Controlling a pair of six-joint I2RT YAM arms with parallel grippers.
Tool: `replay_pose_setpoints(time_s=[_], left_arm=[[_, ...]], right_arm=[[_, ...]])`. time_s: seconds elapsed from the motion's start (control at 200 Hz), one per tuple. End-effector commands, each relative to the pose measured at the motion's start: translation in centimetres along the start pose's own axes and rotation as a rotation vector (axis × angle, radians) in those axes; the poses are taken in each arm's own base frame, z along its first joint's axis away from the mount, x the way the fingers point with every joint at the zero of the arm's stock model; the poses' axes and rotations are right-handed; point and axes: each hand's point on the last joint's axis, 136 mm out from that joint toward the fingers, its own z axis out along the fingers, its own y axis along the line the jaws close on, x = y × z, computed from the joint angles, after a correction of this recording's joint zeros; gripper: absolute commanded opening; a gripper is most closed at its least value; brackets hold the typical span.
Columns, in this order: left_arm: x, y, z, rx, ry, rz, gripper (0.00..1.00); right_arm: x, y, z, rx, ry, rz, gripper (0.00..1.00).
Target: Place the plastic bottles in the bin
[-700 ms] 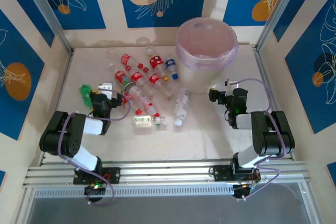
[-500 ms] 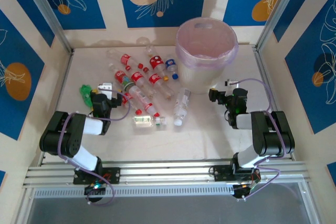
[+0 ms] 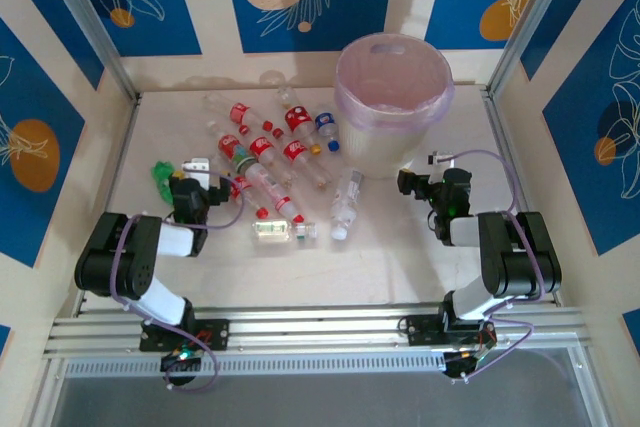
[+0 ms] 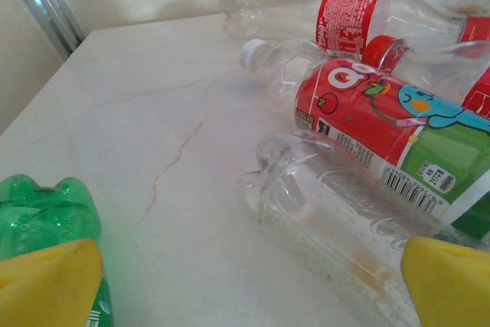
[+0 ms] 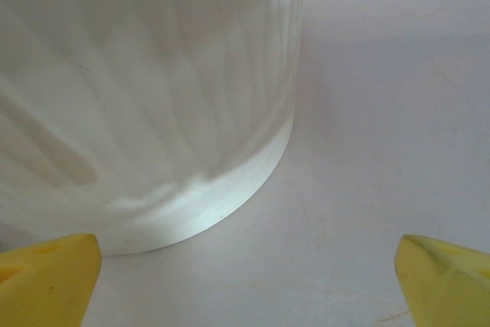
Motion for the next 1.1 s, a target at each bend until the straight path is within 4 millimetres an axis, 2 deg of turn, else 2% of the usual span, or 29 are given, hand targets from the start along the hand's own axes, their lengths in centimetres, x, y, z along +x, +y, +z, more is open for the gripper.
replay_pose_setpoints(time_s=[0.0,0.125,0.205,0.29,0.355,0.4,0.45,0.455,0.54,0.59,0.68,0.76,0.85,0.96,1.02,1.095], left_arm=[[-0.2,-0.1,0.3,0.020,0.001,-0.019,1.00],[-0.3,-0.1,0.1,0.027,-0.010,-0.019,1.00],[-1.4,0.2,-0.5,0.014,-0.008,-0.012,1.00],[-4.2,1.0,-2.0,-0.012,0.028,-0.018,1.00],[-7.2,1.4,-3.5,0.000,0.023,-0.027,1.00],[-8.4,1.8,-4.7,-0.009,0.070,-0.050,1.00],[-9.7,2.5,-6.1,-0.028,0.122,-0.092,1.00],[-9.3,2.5,-6.2,-0.030,0.137,-0.096,1.00],[-10.7,4.0,-8.7,-0.092,0.257,-0.184,1.00],[-10.6,4.3,-9.9,-0.104,0.353,-0.200,1.00],[-10.0,4.7,-10.8,-0.131,0.503,-0.215,1.00],[-9.3,5.4,-10.1,-0.146,0.559,-0.207,0.99],[-8.3,7.3,-8.6,-0.135,0.604,-0.330,0.99],[-6.4,10.8,-5.7,-0.211,0.611,-0.404,0.99],[-5.6,11.7,-3.9,-0.218,0.633,-0.428,0.99],[-4.4,11.8,-1.9,-0.201,0.678,-0.446,0.99]], right_arm=[[-1.2,0.4,0.3,-0.021,-0.024,0.004,0.99],[-1.2,0.4,0.2,-0.022,-0.032,0.004,0.99],[-2.6,0.4,-0.2,-0.022,-0.025,0.015,0.99],[-3.7,0.5,-0.9,-0.014,0.077,0.033,0.99],[-3.3,0.8,-1.6,-0.006,0.145,0.041,0.99],[-3.1,0.8,-2.1,0.013,0.157,0.042,0.99],[-2.9,1.3,-2.9,0.031,0.172,0.038,0.99],[-3.0,1.3,-3.1,0.034,0.171,0.037,0.99],[-2.6,1.5,-5.0,0.090,0.230,0.066,0.99],[-2.4,1.5,-6.4,0.127,0.279,0.117,0.99],[-1.4,1.1,-9.2,0.220,0.397,0.220,0.99],[-0.9,2.1,-11.0,0.233,0.483,0.237,0.99],[-0.6,4.3,-12.5,0.191,0.563,0.222,0.99],[0.4,6.3,-14.5,0.173,0.644,0.204,0.99],[0.9,7.4,-15.4,0.142,0.675,0.219,1.00],[1.4,9.0,-16.1,0.088,0.708,0.257,1.00]])
